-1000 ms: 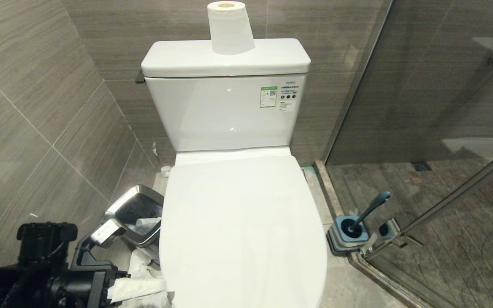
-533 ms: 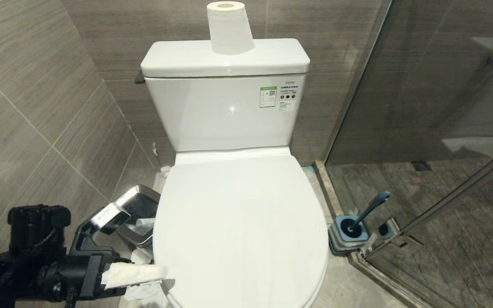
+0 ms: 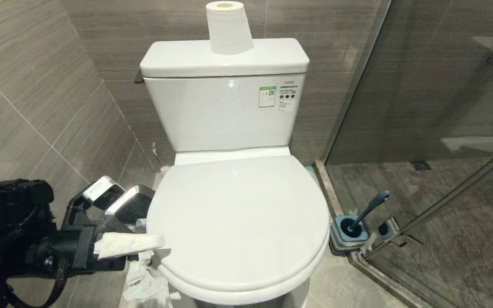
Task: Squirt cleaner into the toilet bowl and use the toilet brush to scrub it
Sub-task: Use the left hand to lift the toilet lid slightly
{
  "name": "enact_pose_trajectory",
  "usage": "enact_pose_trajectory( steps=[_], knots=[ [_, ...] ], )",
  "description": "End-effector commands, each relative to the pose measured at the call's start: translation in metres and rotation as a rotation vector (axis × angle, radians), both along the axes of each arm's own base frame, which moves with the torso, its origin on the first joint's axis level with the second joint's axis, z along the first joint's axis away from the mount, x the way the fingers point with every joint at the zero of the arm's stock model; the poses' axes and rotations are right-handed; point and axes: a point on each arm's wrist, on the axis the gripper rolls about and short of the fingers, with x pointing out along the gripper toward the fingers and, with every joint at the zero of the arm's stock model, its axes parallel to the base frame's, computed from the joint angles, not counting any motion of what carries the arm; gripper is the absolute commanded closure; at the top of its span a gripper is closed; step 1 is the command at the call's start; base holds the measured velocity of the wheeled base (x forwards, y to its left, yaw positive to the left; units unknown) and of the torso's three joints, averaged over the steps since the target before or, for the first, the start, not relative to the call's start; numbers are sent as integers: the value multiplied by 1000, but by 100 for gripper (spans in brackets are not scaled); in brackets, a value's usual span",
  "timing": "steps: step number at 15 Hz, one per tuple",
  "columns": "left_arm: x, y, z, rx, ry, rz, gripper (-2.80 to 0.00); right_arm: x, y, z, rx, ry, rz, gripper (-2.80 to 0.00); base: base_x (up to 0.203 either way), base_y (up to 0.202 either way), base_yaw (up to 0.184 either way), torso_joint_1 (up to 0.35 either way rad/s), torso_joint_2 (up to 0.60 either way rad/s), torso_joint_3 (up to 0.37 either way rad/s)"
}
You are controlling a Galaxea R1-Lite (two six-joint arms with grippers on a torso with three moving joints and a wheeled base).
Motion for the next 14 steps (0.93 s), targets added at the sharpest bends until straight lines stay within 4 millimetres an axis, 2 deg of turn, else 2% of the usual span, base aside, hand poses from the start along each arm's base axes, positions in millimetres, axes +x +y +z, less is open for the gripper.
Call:
enact_pose_trajectory(
  steps=[1,4,6,14],
  knots=[
    [-1,0,18,-15,-27,-3,-280,0,0,0,-1,1,1,0,0,0,0,0,0,0],
    [-2,-1,41,-35,-9,-1,-280,0,0,0,-1,1,1,0,0,0,0,0,0,0],
    [-2,-3,46,-38,-16,-5,-280,0,0,0,-1,2,1,0,0,0,0,0,0,0],
    [2,-3,87,-61,-211,-4,-280,0,0,0,-1,2,1,0,0,0,0,0,0,0]
  ],
)
